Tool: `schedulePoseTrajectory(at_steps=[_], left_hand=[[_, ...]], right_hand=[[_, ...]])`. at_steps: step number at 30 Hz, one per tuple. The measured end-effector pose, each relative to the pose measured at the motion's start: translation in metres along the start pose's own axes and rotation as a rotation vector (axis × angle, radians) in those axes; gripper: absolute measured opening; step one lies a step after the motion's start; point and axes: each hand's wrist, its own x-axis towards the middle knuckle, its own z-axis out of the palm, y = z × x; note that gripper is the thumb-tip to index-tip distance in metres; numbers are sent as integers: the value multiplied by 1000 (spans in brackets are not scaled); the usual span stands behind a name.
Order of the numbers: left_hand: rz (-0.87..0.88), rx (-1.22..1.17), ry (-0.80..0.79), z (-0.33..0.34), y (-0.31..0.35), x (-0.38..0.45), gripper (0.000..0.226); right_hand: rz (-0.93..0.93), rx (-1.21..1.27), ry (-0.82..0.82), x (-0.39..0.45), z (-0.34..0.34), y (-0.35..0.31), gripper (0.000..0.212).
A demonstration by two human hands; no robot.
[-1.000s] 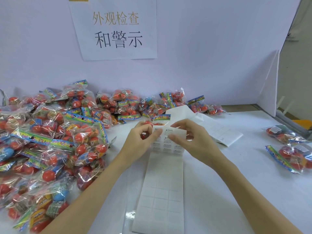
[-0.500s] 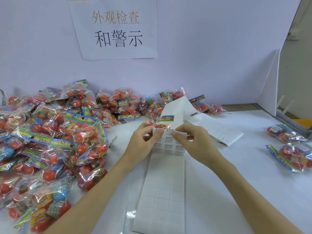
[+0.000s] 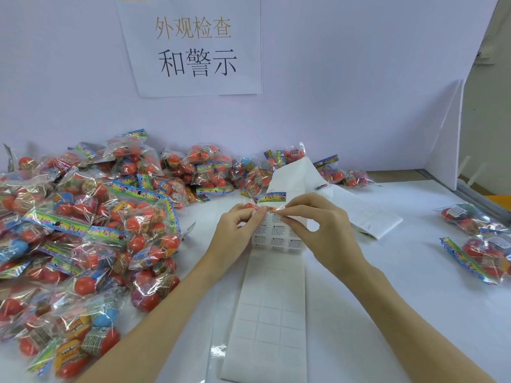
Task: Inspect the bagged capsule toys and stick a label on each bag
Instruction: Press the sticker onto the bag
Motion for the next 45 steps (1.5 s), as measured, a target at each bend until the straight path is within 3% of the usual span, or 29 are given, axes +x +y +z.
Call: schedulePoseTrajectory(at_steps=[5,11,14,17,23,29,45], left_hand=[[-10,-13,21,-2,-2,1,32],[-7,-39,84,-2,0,0,49],[46,-30,179,-4,-5,4,22],[111,1,205,-5,-8,3,43],[130,-145,41,-6,-3,0,62],[165,-91,-78,-5,-1,-2,54],[149,-152,-128,-4,-1,-2,56]], right_hand=[[-24,51,20,1,0,-11,11],[229,257,55,5,-1,-14,16],[311,284,51,6,-2,-12,22],[351,291,33,6,-2,-12,27],[466,381,0,6,0,-11,37],[582,517,-74,4,5,-9,39],[577,515,-58,2,7,-9,31]])
